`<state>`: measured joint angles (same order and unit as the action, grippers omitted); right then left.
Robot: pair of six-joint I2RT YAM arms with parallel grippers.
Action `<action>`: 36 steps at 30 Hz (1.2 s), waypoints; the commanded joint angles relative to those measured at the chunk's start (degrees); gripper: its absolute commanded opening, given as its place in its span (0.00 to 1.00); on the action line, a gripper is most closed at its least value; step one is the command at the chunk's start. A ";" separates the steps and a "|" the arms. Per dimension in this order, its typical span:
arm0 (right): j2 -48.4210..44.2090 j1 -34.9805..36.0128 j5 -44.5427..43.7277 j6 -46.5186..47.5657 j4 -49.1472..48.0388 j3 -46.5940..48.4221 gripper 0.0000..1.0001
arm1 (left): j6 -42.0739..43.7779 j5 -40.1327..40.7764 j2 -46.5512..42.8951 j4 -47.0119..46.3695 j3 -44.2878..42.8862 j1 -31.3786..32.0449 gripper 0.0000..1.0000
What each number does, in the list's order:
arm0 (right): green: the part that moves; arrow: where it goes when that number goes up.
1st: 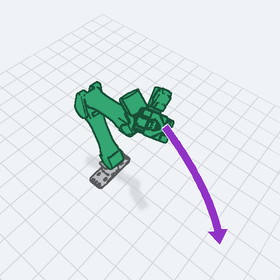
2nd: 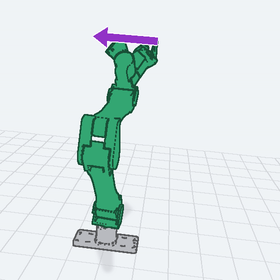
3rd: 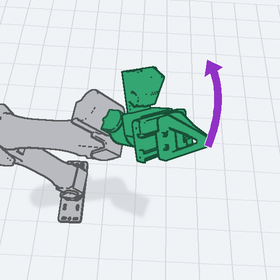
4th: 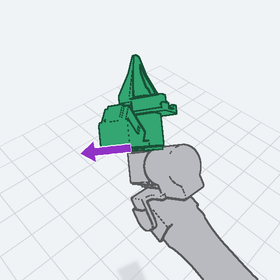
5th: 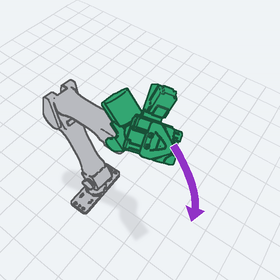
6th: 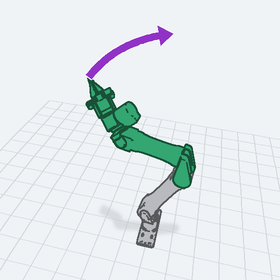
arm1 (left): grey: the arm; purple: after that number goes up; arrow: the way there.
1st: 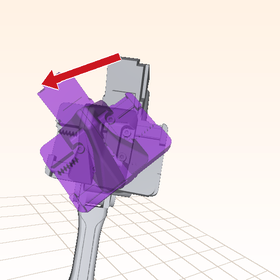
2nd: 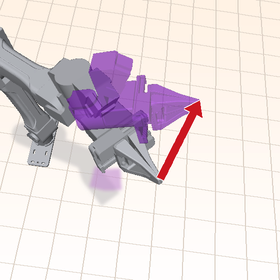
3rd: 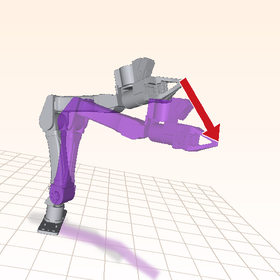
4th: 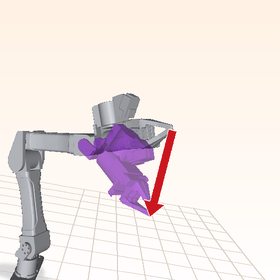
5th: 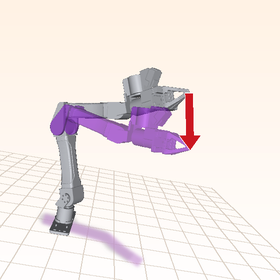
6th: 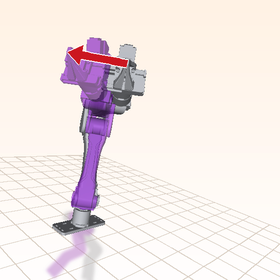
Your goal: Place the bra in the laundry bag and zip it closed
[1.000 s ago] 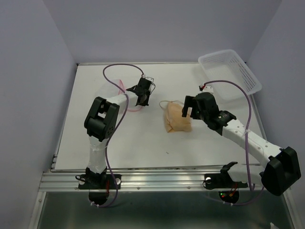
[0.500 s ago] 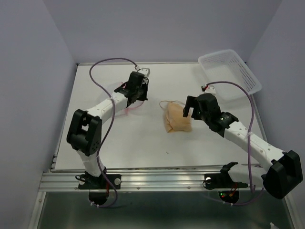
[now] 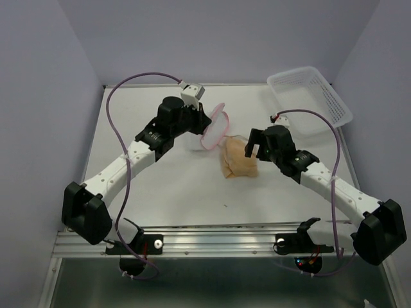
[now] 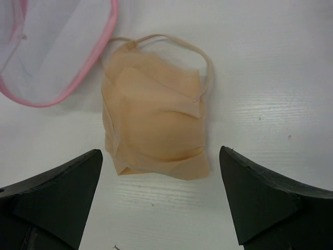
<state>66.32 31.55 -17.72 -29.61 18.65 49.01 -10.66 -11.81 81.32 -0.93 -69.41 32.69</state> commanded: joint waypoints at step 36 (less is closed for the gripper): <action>40.04 -0.26 17.89 -6.87 -15.14 28.68 0.16 | -16.42 14.53 -20.85 -20.34 20.71 0.54 0.00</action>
<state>110.56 31.53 1.06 -35.73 3.92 75.48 -26.89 -1.39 62.83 -17.82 -50.26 33.04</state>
